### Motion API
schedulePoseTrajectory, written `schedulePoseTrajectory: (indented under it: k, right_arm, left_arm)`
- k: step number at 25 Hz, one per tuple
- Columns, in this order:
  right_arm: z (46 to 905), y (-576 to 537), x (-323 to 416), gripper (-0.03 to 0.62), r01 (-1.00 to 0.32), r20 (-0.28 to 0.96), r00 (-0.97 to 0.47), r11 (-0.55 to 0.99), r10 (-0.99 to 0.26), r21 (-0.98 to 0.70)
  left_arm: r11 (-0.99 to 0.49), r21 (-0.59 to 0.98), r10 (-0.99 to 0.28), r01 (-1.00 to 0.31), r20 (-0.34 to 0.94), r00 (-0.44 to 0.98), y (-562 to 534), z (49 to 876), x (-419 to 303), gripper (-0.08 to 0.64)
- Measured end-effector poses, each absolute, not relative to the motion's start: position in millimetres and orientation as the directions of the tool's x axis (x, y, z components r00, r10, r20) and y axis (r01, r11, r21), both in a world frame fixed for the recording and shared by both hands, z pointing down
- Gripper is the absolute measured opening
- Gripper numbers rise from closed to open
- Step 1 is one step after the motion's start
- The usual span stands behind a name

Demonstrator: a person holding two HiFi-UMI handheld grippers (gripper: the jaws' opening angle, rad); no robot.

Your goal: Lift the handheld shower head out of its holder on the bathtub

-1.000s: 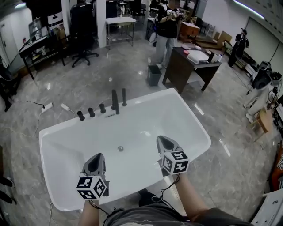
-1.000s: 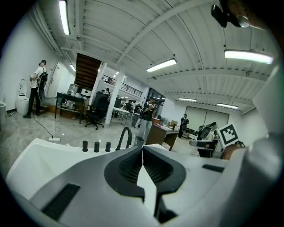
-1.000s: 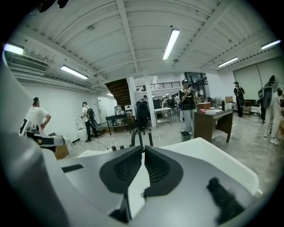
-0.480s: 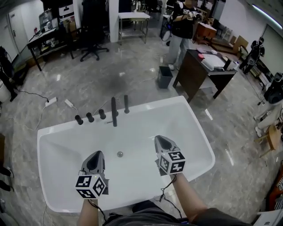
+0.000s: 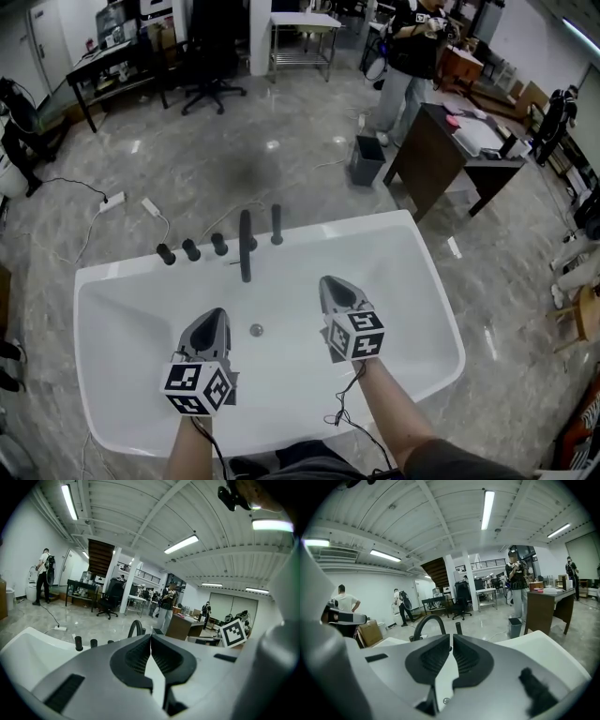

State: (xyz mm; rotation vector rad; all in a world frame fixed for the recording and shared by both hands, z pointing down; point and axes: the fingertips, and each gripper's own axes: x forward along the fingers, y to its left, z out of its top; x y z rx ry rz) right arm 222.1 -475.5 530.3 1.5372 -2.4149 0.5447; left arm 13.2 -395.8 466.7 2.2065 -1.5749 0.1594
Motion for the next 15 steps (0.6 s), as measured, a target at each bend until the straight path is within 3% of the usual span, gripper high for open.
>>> schedulePoseTrajectory:
  k: [12,15]
  right_arm:
    - [585,-547,194,0.036,-0.875,0.344,-0.484,0.448,-0.804,-0.184]
    - [601,-564,184,0.115,-0.866,0.345,-0.501,0.457,-0.794,-0.206]
  left_arm:
    - [-0.234,0.266,-0.872,-0.935,0.368,0.323,-451,525,7,0.015]
    - [-0.229,0.279,-0.871,-0.932,0.370,0.325,-460,537,3,0.015]
